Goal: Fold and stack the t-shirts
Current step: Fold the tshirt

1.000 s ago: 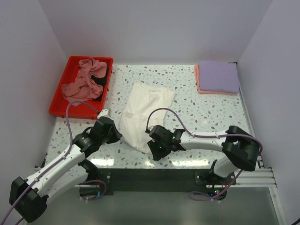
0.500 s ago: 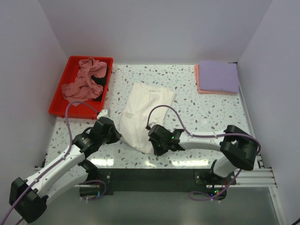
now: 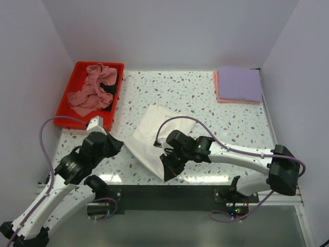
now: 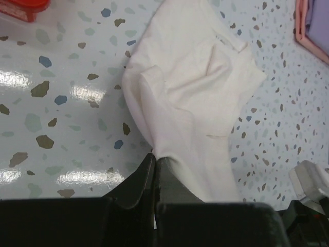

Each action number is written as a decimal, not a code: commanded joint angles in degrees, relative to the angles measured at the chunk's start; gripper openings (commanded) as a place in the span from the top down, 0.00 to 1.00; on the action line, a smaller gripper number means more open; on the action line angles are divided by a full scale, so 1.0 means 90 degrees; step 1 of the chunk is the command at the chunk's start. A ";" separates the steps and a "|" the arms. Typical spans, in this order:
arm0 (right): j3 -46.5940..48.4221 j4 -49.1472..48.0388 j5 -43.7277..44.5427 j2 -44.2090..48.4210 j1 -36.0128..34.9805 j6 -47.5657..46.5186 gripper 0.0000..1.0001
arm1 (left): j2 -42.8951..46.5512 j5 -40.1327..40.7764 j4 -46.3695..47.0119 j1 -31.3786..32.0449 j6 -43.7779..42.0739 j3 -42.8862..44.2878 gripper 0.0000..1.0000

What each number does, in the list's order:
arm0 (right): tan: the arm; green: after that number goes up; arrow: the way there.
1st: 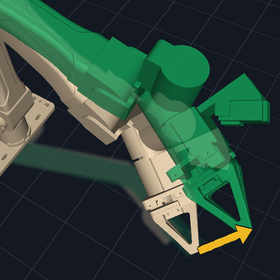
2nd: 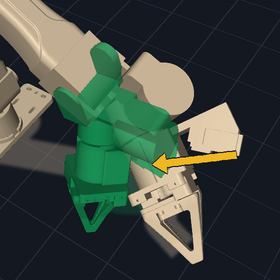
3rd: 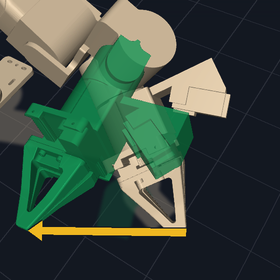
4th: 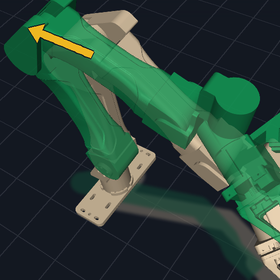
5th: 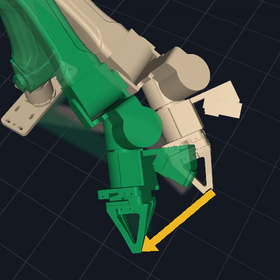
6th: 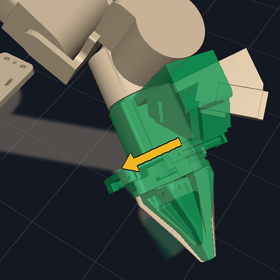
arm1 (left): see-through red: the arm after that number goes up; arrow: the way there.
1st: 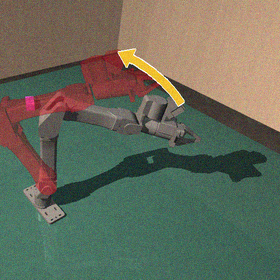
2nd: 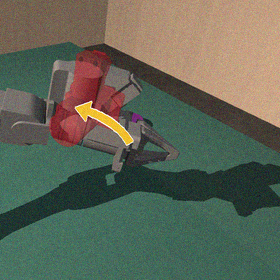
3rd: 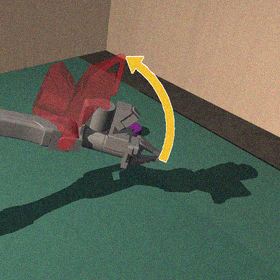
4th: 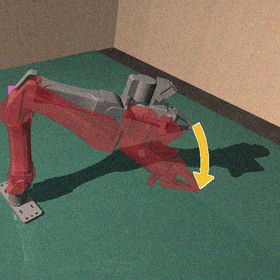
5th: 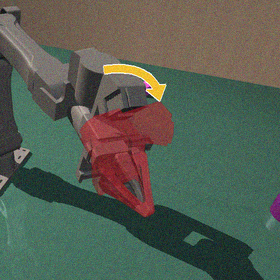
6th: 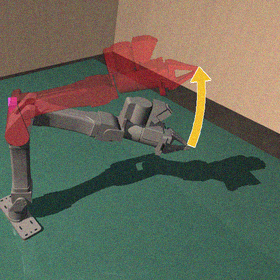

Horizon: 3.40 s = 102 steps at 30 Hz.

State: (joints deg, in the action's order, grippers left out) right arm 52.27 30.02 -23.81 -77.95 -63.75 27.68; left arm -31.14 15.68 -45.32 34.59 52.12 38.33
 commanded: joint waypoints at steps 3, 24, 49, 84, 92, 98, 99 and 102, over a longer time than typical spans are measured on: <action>0.0373 0.0639 -0.1796 0.0311 -0.0036 -0.0341 1.00 | 0.0383 0.1030 -0.0511 -0.0005 0.0186 0.0730 1.00; 0.0256 0.0482 -0.2628 0.0527 0.2052 -0.0175 1.00 | -0.1803 0.2115 0.1480 -0.0034 0.0001 0.1268 1.00; 0.0266 -0.0072 -0.0909 -0.0556 0.4192 -0.0429 1.00 | -0.6216 0.1031 0.3570 -0.0562 -0.1455 0.2899 1.00; -0.0630 -0.1557 0.3414 0.3109 0.4407 0.0495 0.01 | -0.5371 0.0836 0.3248 -0.0806 -0.1348 0.2355 0.00; -0.1287 -0.1374 0.2784 0.3848 0.4407 0.0665 0.01 | -0.3339 0.0689 0.2292 -0.0806 -0.0695 0.0949 0.00; -0.1539 -0.1625 0.1632 0.2745 0.4223 0.0986 0.01 | -0.2449 0.1167 0.1277 -0.0806 -0.0255 0.0283 0.00; -0.1598 -0.1772 0.1640 0.2550 0.4125 0.1170 0.01 | -0.2410 0.1313 0.1160 -0.0806 -0.0186 0.0292 0.00; -0.1521 -0.1939 0.2360 0.1817 0.3335 0.1367 0.01 | -0.2302 0.1334 0.1061 -0.0806 -0.0127 0.0283 0.00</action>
State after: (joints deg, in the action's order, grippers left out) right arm 38.63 16.25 -4.14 -57.84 -28.58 36.51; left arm -53.49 24.75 -33.39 27.51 48.31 40.80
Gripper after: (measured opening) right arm 0.987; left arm 0.997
